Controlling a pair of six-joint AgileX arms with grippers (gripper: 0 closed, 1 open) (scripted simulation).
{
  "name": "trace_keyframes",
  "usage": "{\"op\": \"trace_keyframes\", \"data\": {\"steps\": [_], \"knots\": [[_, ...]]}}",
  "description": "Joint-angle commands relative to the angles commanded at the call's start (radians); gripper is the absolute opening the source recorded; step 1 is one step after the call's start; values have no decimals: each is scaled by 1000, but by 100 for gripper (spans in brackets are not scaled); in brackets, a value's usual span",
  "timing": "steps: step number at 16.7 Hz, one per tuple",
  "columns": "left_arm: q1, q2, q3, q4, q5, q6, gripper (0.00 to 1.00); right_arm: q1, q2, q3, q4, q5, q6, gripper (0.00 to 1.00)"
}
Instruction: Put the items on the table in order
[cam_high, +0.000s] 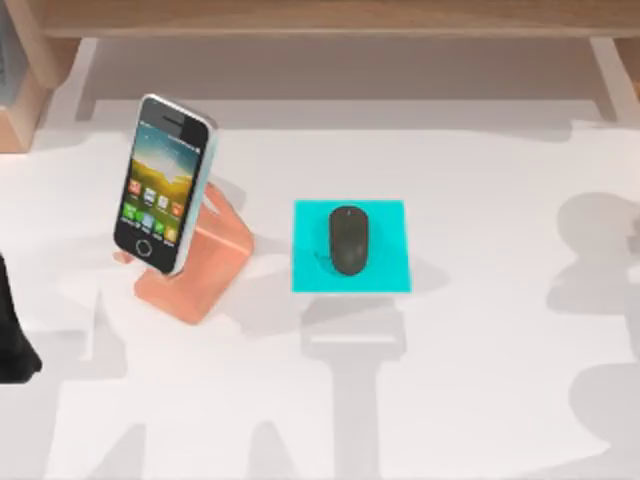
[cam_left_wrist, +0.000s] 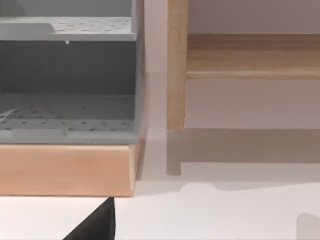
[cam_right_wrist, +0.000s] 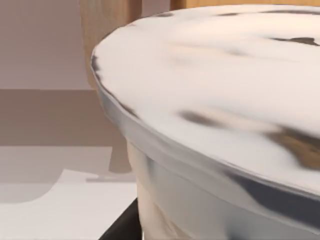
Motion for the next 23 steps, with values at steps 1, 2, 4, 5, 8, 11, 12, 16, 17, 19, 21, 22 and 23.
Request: {"op": "trace_keyframes", "data": {"steps": [1, 2, 4, 5, 8, 11, 12, 16, 17, 19, 21, 22, 23], "knots": [[0, 0, 0, 0, 0, 0, 100, 0, 0, 0, 0, 0, 0, 32], [0, 0, 0, 0, 0, 0, 100, 0, 0, 0, 0, 0, 0, 25], [0, 0, 0, 0, 0, 0, 100, 0, 0, 0, 0, 0, 0, 10], [0, 0, 0, 0, 0, 0, 100, 0, 0, 0, 0, 0, 0, 2], [0, 0, 0, 0, 0, 0, 100, 0, 0, 0, 0, 0, 0, 0], [0, 0, 0, 0, 0, 0, 100, 0, 0, 0, 0, 0, 0, 0], [0, 0, 0, 0, 0, 0, 100, 0, 0, 0, 0, 0, 0, 0], [0, 0, 0, 0, 0, 0, 100, -2, -15, -1, -13, 0, 1, 0], [0, 0, 0, 0, 0, 0, 100, -2, -28, -2, -26, 0, 1, 0], [0, 0, 0, 0, 0, 0, 100, -2, -52, -3, -49, 0, 1, 0], [0, 0, 0, 0, 0, 0, 100, -2, -56, -3, -52, 0, 1, 0], [0, 0, 0, 0, 0, 0, 100, -2, -56, -3, -52, 0, 1, 0], [0, 0, 0, 0, 0, 0, 100, -2, -52, -1, -50, -1, 3, 0]]}}
